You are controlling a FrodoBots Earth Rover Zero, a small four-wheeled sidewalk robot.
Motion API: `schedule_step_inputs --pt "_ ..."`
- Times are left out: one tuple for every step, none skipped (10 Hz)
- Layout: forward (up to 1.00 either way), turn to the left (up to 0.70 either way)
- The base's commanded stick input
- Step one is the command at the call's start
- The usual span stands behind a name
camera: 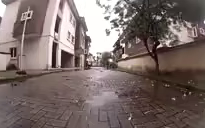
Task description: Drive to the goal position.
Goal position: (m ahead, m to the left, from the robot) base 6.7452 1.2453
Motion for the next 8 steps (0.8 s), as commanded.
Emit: schedule_step_inputs --pt "0.36 0.00" --pt "0.33 0.00" --pt "0.26 0.00" --pt "0.25 0.00" --pt "0.23 0.00" --pt "0.21 0.00" --pt "0.21 0.00" --pt "0.21 0.00"
